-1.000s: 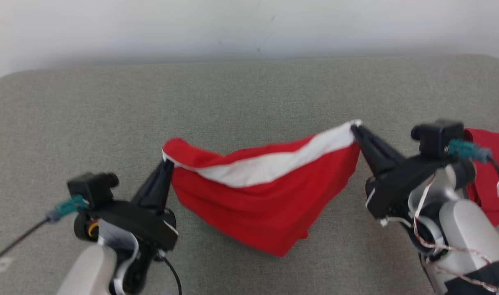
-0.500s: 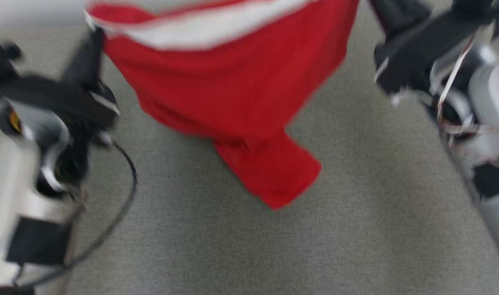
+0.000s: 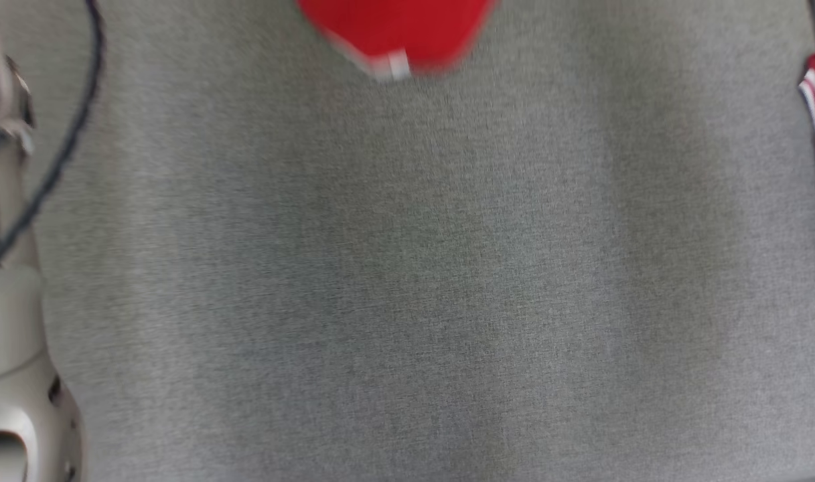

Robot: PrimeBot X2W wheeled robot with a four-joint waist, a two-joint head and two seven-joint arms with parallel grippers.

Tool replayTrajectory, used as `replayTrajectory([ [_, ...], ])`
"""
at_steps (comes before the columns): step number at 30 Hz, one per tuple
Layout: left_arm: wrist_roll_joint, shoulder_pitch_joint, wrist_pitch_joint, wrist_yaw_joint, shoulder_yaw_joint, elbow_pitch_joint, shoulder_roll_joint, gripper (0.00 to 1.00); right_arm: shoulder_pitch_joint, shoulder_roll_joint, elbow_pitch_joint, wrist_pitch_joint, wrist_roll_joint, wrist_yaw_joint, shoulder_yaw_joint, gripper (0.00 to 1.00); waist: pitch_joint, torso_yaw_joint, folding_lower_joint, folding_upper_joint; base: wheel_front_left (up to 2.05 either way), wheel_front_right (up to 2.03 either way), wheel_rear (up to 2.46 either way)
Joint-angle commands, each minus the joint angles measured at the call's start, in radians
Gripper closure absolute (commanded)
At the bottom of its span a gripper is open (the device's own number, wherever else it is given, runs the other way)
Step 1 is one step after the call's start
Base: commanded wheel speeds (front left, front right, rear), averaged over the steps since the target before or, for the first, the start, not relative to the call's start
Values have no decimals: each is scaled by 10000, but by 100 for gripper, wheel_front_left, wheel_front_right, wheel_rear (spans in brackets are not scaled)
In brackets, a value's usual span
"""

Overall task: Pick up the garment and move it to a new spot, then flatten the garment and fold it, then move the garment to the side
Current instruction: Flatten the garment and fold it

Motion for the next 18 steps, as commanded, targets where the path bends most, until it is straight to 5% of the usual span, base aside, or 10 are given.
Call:
replayTrajectory([
  [1, 75, -299, -490, -69, 232, 184, -3, 100, -354, 83, 231, -537, -407, -31, -316, 100, 621, -281, -5, -3, 0, 0, 0],
  [6, 198, -877, -1866, -350, 694, 650, -151, 100, -950, 448, 217, -1199, -1756, -41, -1175, 100, 507, -291, -5, -3, 0, 0, 0],
  [12, 81, -783, -2620, -887, 842, 1020, -275, 100, -376, 721, -1204, -1217, -2908, -44, -1993, 100, 523, -241, -5, -3, 0, 0, 0],
  [18, 306, 78, -2532, -1367, 311, 1480, -350, 100, 455, 374, -718, -1221, -2907, -41, -1313, 100, 556, -168, -5, -3, 0, 0, 0],
])
